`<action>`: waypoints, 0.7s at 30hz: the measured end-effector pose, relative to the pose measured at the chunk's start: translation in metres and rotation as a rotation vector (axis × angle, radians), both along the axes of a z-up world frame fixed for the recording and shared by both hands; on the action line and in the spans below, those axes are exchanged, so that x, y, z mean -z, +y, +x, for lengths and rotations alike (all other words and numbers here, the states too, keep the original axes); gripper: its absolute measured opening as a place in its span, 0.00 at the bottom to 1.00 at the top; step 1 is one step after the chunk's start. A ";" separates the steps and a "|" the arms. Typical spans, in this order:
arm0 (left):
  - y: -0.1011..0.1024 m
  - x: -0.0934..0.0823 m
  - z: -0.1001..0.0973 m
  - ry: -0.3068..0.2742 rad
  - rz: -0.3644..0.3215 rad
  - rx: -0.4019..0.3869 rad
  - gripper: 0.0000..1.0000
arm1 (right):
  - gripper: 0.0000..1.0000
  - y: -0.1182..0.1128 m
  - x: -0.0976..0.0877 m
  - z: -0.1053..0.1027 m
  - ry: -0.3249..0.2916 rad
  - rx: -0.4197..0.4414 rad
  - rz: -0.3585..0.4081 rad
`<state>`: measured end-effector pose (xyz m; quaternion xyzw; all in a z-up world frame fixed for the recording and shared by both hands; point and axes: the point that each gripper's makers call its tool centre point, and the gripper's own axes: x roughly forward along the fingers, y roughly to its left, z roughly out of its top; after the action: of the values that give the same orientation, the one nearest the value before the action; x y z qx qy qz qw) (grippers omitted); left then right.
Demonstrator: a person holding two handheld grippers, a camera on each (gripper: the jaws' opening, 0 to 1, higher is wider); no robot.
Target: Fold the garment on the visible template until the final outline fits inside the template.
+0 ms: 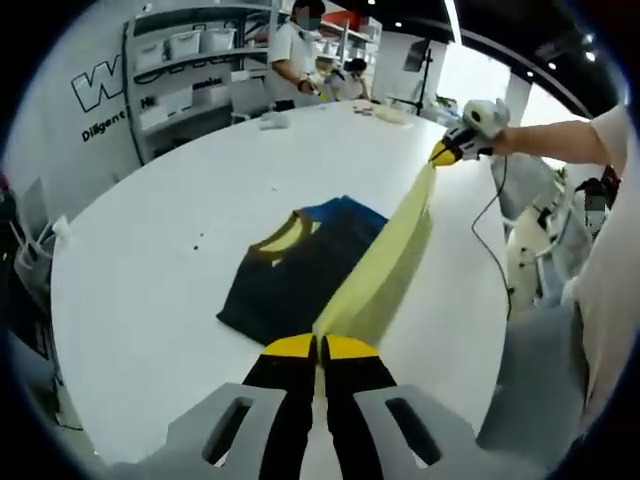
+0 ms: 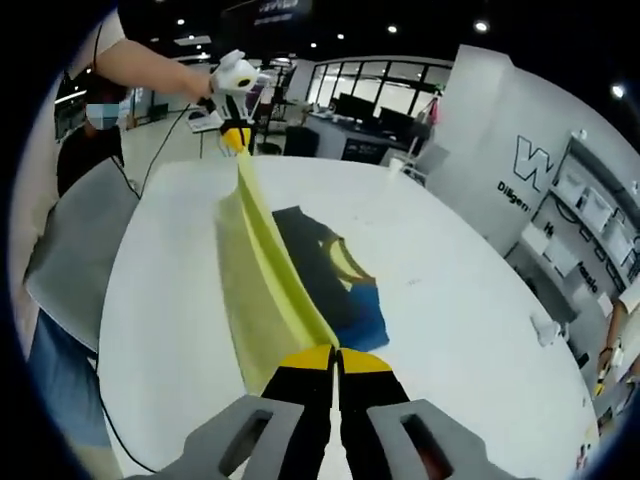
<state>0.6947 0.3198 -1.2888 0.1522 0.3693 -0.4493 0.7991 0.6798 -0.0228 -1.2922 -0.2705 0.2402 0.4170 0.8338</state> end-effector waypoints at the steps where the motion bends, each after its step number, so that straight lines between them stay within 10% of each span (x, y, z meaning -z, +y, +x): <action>1: 0.000 0.001 0.005 -0.003 0.005 0.001 0.01 | 0.00 0.000 0.000 0.005 0.001 0.003 0.000; 21: -0.002 0.051 0.097 0.066 0.046 -0.117 0.01 | 0.00 0.003 0.044 0.112 0.094 0.027 -0.049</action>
<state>0.7919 0.3179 -1.3395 0.1338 0.4143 -0.3980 0.8075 0.7917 -0.0196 -1.3365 -0.2677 0.2930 0.4121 0.8202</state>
